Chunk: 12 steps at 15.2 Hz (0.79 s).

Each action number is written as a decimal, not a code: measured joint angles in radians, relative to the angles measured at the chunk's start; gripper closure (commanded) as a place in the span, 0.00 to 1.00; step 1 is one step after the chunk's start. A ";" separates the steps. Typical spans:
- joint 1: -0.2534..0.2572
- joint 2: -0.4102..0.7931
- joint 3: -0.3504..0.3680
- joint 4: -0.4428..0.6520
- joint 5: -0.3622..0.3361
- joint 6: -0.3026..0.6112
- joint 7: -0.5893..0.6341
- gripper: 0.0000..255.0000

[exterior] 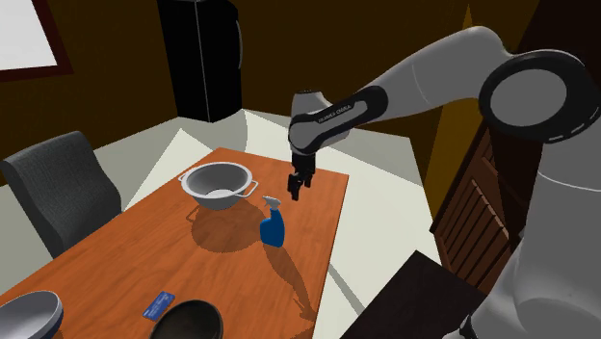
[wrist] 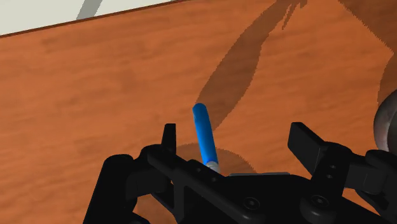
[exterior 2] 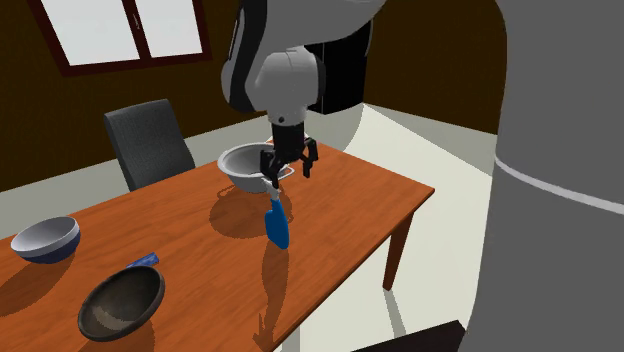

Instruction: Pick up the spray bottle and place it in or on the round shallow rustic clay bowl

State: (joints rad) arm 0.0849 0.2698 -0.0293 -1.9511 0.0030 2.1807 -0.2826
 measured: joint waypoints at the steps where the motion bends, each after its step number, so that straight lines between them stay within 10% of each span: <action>1: 0.003 0.036 0.004 0.035 0.001 0.004 -0.001 0.00; 12: 0.014 0.360 0.025 0.348 0.002 0.042 -0.029 0.00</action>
State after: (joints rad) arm 0.0990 0.6299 -0.0048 -1.6028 0.0052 2.2230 -0.3119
